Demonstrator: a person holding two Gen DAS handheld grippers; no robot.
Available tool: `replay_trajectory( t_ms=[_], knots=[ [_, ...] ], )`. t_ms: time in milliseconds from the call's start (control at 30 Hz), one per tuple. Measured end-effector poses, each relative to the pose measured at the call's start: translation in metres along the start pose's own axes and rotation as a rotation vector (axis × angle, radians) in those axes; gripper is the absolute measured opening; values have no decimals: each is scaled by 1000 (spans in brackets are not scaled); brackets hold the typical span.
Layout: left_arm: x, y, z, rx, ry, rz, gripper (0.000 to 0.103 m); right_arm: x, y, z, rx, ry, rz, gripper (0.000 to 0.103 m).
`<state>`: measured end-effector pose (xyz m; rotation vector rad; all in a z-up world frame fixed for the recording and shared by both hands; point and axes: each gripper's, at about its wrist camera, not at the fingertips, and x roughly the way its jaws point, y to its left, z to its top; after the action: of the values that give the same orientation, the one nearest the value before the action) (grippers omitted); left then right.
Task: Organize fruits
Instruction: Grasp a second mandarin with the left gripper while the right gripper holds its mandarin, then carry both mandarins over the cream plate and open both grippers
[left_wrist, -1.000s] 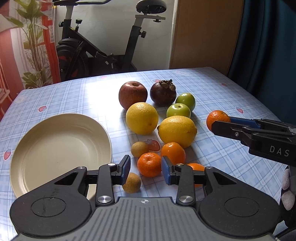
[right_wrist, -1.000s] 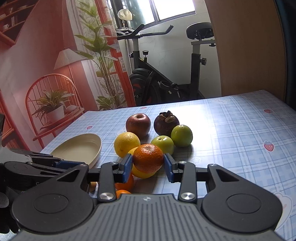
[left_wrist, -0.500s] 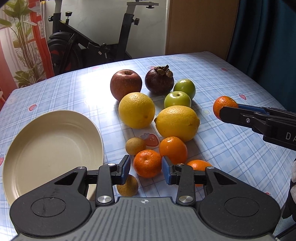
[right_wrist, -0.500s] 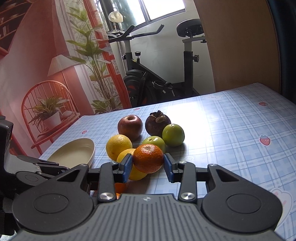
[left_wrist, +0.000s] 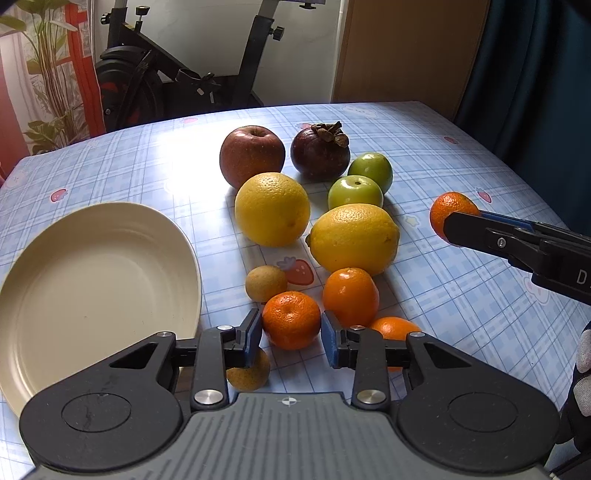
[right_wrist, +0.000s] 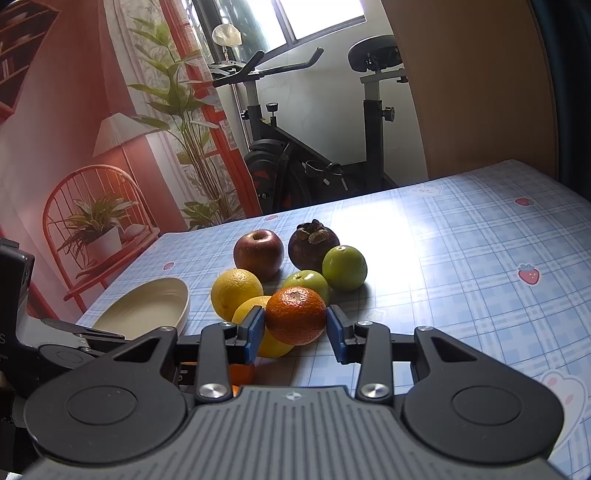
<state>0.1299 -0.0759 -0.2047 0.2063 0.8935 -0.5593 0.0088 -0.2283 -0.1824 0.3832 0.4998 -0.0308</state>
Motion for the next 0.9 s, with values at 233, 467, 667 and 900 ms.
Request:
replay_trajectory(
  t_ms=[233,467,667,900],
  knots=[
    [-14,-5,3,2,-51,2,36,-2,-1,1,6,-6,-3,39],
    [-34,2,11,-26,-113,30,36,-4,6,4,-8,-1,3,39],
    [-64,44,25,-131,-166,94,36,10,25,22,-67,16,39,39],
    [-97,112,40,-248,-217,186,36,52,75,62,-191,27,154,39]
  ],
)
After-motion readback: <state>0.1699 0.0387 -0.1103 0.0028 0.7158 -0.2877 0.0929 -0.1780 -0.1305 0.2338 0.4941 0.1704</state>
